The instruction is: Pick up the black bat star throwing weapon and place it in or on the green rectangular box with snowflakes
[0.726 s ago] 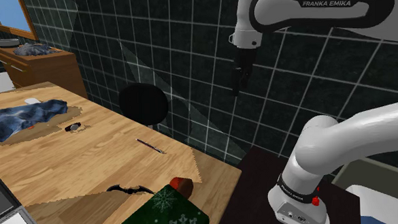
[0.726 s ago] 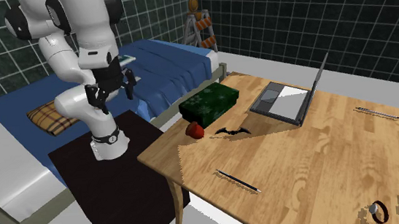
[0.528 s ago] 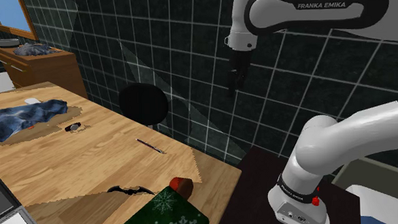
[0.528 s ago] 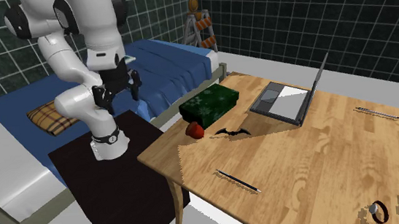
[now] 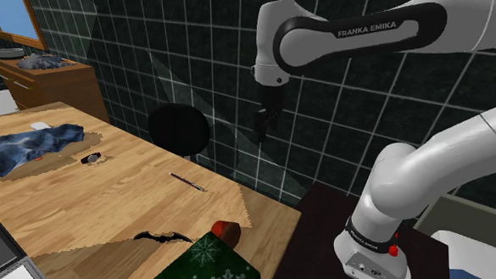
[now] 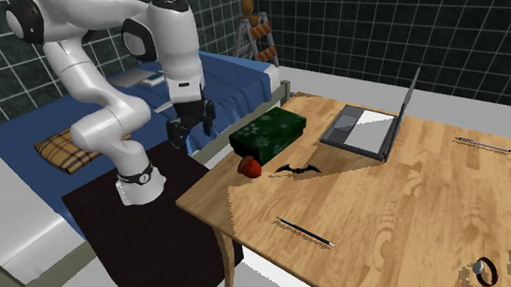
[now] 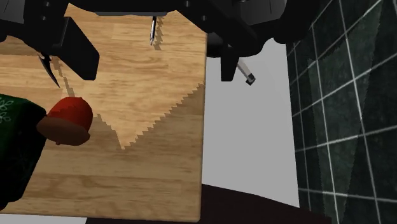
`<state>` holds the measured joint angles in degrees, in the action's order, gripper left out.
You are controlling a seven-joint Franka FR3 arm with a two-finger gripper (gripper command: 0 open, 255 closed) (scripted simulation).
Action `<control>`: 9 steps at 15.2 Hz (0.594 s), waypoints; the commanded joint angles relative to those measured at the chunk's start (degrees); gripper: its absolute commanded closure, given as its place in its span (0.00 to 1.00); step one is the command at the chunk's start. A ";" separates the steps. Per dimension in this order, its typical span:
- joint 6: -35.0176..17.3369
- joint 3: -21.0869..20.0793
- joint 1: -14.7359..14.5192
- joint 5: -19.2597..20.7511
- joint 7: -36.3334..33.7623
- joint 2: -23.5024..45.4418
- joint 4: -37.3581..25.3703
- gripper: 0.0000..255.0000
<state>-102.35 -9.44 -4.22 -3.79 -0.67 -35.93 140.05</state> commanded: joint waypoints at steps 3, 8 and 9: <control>-5.90 -4.09 -1.49 -1.00 -3.30 6.05 -0.42 0.00; -12.24 -9.01 -2.70 -0.58 -7.71 14.78 -2.93 0.00; -13.40 -9.98 -2.87 -0.24 -8.69 16.66 -3.64 0.00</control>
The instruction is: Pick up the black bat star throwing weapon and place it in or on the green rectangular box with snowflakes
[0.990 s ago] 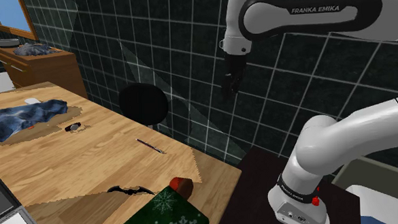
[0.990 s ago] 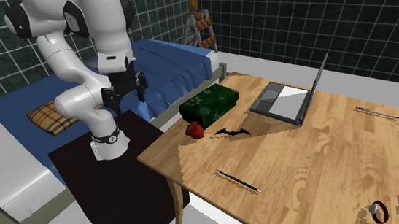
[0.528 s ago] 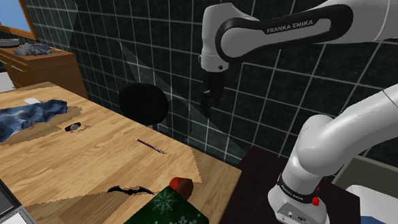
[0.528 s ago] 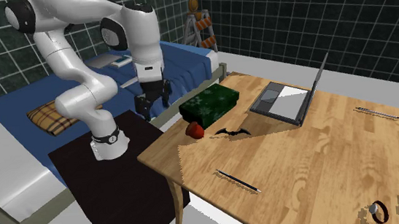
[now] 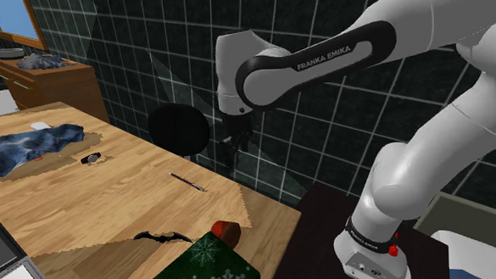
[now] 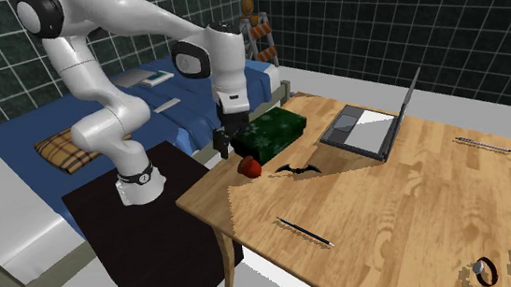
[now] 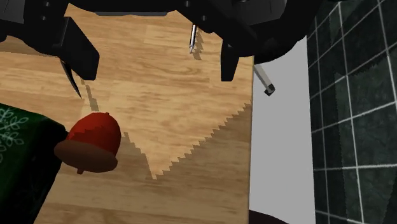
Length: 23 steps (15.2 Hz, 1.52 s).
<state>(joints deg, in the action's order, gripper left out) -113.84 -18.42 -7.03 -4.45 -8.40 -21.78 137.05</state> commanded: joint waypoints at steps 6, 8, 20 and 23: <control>-7.85 -6.28 -1.07 4.74 -7.76 14.69 -6.23 0.00; -9.30 -7.65 -1.60 7.07 -10.39 19.07 -8.63 0.00; -11.29 -8.60 -11.11 23.45 -24.58 46.25 -28.84 0.00; -11.55 -7.96 -12.64 24.95 -25.57 49.31 -31.21 0.00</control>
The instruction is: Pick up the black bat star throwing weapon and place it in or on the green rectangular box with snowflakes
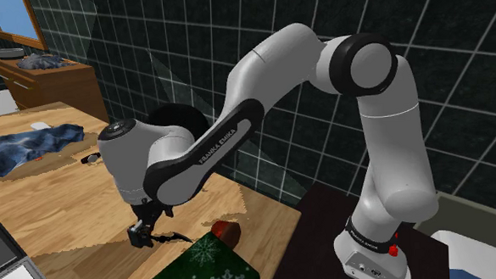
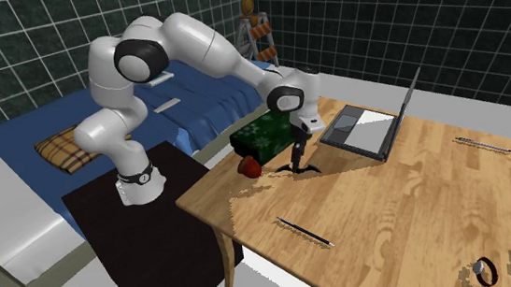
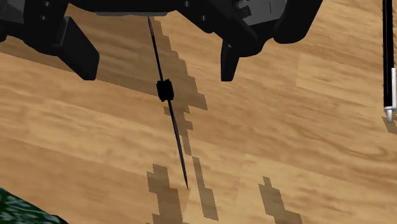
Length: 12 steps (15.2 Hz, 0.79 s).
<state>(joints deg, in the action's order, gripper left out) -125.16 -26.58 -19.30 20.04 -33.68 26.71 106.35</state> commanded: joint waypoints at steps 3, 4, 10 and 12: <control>-1.95 0.75 -0.58 1.33 -0.83 2.10 0.06 0.00; -2.52 0.94 -0.66 1.63 -1.01 2.54 0.22 0.00; -3.95 1.45 -0.88 2.41 -1.49 3.72 0.58 0.00; -3.95 1.45 -0.88 2.41 -1.49 3.72 0.58 0.00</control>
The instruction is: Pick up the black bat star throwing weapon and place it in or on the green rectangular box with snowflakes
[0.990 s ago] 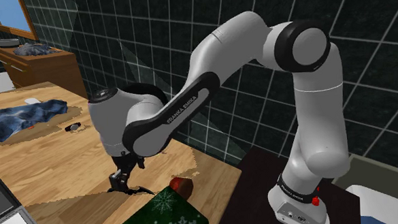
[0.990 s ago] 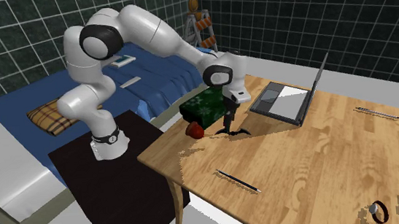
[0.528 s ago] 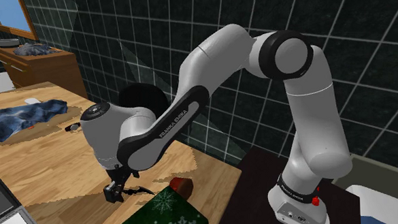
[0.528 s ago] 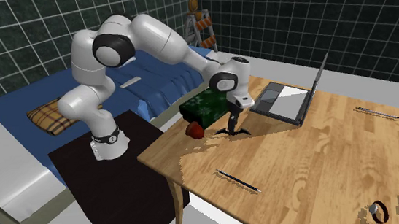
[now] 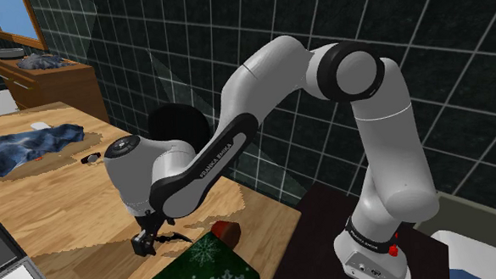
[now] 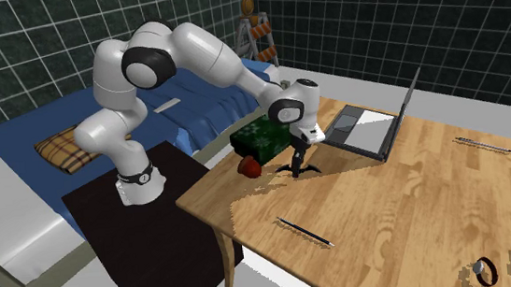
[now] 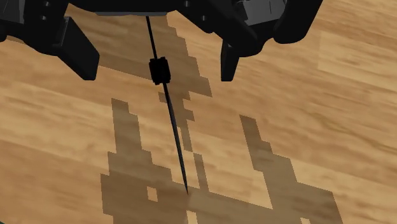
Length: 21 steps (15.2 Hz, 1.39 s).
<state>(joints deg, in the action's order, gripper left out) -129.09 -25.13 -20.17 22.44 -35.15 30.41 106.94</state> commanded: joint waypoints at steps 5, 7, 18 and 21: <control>-0.01 0.00 -0.01 0.01 -0.01 0.01 0.00 1.00; -0.01 0.00 -0.01 0.01 -0.01 0.01 0.00 1.00; 3.16 -1.16 0.79 -1.86 1.34 -2.99 -0.48 1.00; 4.81 -1.67 1.14 -2.77 2.00 -4.39 -0.89 1.00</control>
<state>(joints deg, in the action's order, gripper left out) -124.83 -26.58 -19.10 20.00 -33.27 26.59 106.06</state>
